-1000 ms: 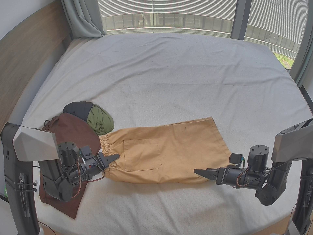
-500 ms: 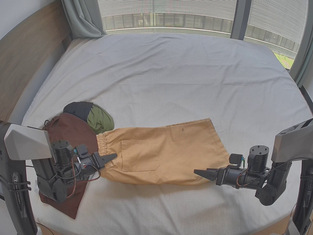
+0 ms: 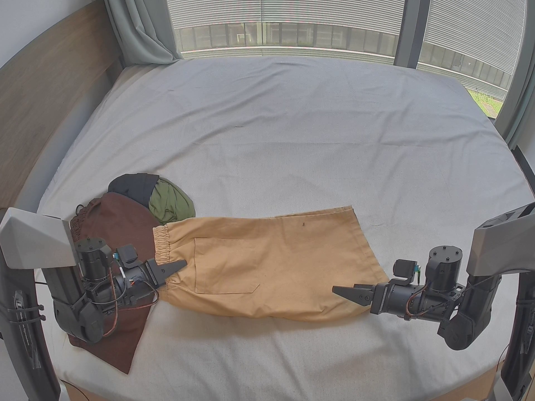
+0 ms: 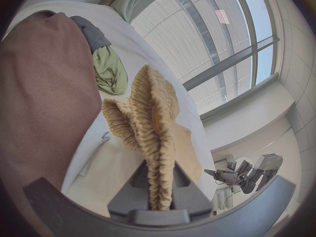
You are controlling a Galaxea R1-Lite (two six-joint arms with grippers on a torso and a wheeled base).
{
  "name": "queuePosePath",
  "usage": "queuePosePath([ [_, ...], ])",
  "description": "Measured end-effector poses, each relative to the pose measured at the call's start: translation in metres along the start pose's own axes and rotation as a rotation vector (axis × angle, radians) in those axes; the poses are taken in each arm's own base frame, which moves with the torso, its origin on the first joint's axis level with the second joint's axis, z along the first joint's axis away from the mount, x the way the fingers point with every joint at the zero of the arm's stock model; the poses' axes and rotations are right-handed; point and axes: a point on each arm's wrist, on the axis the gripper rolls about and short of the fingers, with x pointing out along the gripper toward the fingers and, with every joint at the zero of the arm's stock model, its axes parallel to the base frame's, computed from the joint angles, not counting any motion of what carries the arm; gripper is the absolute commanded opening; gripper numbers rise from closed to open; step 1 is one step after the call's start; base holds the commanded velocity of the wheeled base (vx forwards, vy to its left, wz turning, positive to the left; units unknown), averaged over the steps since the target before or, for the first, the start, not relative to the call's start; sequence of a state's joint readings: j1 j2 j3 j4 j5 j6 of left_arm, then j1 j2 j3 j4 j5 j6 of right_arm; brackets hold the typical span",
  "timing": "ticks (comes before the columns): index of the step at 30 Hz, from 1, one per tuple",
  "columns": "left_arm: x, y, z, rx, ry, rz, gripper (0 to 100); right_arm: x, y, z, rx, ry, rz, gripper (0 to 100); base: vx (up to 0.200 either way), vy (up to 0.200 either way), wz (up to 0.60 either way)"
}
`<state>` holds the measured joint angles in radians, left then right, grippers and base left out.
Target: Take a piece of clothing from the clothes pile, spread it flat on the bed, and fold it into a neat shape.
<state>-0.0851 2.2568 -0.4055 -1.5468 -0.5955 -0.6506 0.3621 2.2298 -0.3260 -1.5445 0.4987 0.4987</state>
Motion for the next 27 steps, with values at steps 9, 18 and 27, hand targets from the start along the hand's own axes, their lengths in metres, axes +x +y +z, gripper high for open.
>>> queuePosePath([
  [9,-0.015,0.010,0.001,0.041,0.010,0.013,0,0.000,0.001,-0.001,-0.001,0.003,0.002,100,0.000,0.000,0.00],
  [18,-0.033,0.019,0.005,0.035,0.008,0.024,0,0.000,0.002,-0.001,-0.002,0.004,0.004,100,0.000,0.000,0.00],
  [27,-0.040,0.013,0.009,0.046,0.001,0.007,0,0.001,0.002,-0.001,-0.003,0.006,0.006,100,0.000,0.000,0.00],
])
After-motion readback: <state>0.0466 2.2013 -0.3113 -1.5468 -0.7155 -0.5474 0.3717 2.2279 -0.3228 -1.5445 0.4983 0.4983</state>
